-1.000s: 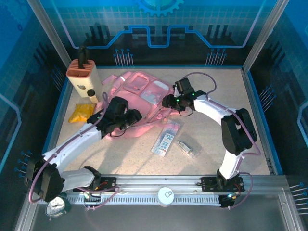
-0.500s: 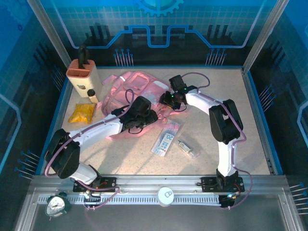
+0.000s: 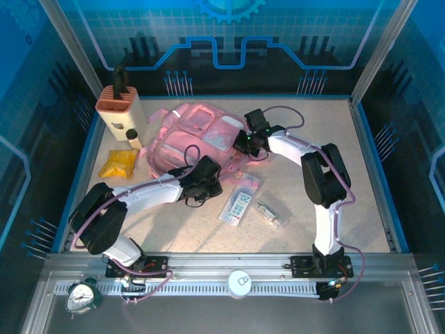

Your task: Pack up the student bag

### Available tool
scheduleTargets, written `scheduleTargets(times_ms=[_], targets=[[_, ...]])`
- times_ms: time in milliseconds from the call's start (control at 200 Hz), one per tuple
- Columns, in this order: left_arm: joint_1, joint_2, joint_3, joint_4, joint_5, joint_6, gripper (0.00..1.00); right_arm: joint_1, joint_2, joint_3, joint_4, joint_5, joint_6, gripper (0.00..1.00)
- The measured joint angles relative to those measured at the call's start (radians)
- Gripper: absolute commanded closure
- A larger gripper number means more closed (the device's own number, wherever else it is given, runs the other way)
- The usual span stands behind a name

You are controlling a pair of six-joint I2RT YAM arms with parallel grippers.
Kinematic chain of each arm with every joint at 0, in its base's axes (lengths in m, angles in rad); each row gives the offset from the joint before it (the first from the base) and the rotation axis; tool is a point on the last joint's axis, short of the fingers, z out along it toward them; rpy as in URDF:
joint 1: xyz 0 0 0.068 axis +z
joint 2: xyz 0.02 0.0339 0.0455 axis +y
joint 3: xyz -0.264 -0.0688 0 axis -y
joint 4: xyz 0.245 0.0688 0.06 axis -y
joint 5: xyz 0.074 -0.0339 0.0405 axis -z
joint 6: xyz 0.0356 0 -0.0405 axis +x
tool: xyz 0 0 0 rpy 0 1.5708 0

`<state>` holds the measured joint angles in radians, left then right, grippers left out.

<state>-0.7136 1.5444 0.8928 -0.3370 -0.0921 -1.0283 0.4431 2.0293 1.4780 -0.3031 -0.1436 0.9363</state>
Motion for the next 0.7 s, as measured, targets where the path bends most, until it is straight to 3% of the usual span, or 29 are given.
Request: scheduleTargets(times_ms=[425, 700], targets=[[0.147, 0.102, 0.037, 0.050, 0.052, 0.115, 0.76, -0.061, -0.222, -0.177, 0.092, -0.074, 0.037, 1.00], [0.254, 0.105, 0.140, 0.031, 0.047, 0.205, 0.64, -0.110, -0.383, -0.307, 0.122, -0.064, 0.060, 1.00]])
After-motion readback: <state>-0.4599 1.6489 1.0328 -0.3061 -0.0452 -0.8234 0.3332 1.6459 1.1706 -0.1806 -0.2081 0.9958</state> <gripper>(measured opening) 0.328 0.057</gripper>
